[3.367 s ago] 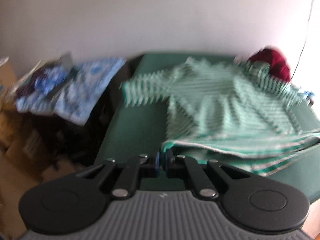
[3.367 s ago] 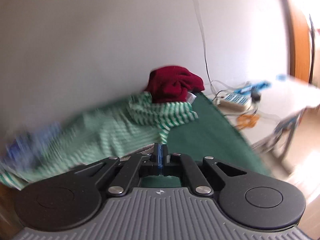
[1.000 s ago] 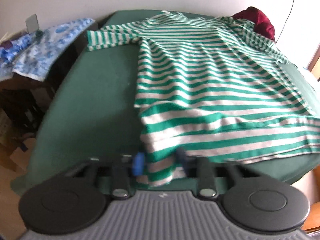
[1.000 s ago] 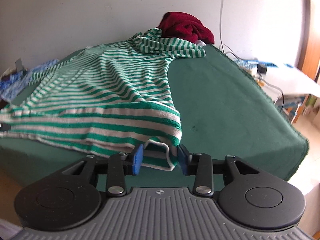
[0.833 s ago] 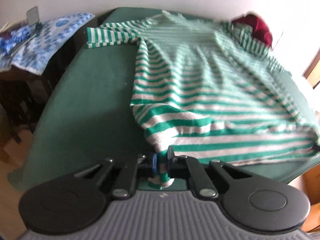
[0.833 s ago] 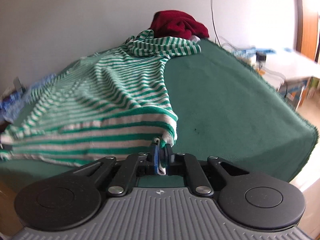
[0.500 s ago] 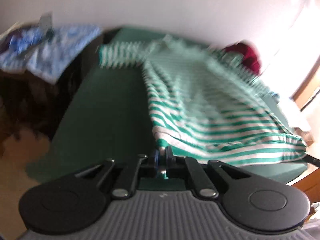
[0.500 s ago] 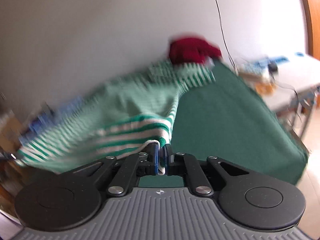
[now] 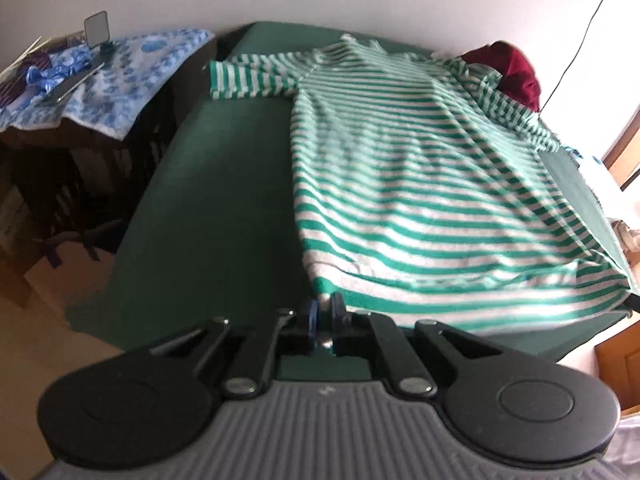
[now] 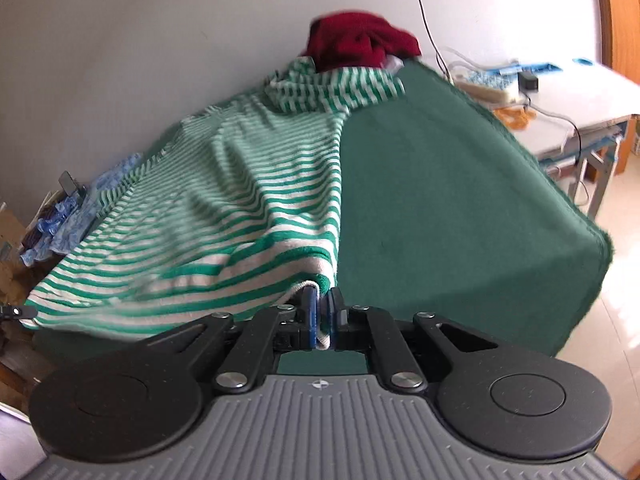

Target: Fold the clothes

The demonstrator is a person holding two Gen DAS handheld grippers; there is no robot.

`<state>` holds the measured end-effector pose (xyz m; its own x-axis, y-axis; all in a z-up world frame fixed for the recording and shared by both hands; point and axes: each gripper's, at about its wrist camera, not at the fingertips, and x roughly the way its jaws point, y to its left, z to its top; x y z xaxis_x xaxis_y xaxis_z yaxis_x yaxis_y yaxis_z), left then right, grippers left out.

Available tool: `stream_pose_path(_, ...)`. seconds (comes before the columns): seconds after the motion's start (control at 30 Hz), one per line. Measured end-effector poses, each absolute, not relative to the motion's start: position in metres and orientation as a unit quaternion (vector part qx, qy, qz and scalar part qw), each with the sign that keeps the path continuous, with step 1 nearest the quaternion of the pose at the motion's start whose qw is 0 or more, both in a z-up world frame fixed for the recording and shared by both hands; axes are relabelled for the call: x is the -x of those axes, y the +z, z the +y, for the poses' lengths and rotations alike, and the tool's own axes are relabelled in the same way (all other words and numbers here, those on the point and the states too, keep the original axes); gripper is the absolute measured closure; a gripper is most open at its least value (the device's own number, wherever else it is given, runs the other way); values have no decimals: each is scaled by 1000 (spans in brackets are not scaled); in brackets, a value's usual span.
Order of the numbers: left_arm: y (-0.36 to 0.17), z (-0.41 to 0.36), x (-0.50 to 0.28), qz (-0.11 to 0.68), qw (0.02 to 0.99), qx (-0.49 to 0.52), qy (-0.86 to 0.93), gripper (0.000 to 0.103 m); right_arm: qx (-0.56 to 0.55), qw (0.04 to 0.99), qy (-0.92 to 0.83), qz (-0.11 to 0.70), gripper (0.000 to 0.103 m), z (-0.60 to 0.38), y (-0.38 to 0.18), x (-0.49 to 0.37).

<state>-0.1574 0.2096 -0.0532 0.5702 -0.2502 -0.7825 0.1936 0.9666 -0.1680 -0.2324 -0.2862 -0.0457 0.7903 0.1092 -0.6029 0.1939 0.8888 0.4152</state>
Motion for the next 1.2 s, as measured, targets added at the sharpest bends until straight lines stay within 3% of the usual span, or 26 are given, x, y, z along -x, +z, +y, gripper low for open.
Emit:
stream_pose_path(0.33, -90, 210, 155, 483, 868, -19, -112, 99, -175, 898, -48, 401, 97, -277, -74, 227)
stream_pose_path(0.4, -89, 211, 161, 486, 864, -50, -119, 99, -165, 890, -51, 421, 94, -278, -77, 229)
stream_pose_path(0.53, -77, 224, 172, 483, 861, -94, -129, 98, -125, 910, -68, 390, 90, -280, -49, 236)
stream_pose_path(0.6, -59, 223, 168, 450, 877, -97, -138, 99, -114, 930, -66, 342, 90, -278, -26, 235)
stream_pose_path(0.67, -50, 202, 155, 411, 891, -113, -159, 99, -122, 928, -34, 350, 87, -269, -26, 211)
stream_pose_path(0.7, -49, 189, 147, 398, 893, -119, -173, 93, -125, 926, -20, 355, 86, -264, -26, 200)
stream_pose_path(0.73, -57, 177, 140, 396, 891, -123, -185, 76, -121, 923, -24, 366, 86, -262, -32, 196)
stream_pose_path(0.77, -64, 165, 134, 393, 889, -126, -198, 73, -116, 919, -29, 377, 83, -259, -39, 192)
stream_pose_path(0.9, -94, 156, 130, 430, 871, -137, -193, 75, -99, 901, -47, 419, 87, -250, -65, 178)
stream_pose_path(0.93, -98, 158, 132, 439, 868, -137, -190, 74, -108, 897, -49, 427, 92, -256, -66, 186)
stream_pose_path(1.03, -102, 171, 141, 458, 860, -126, -188, 71, -77, 877, -84, 467, 86, -260, -67, 212)
stream_pose_path(1.2, -102, 171, 129, 468, 856, -112, -189, 68, -74, 894, -86, 434, 82, -251, -75, 215)
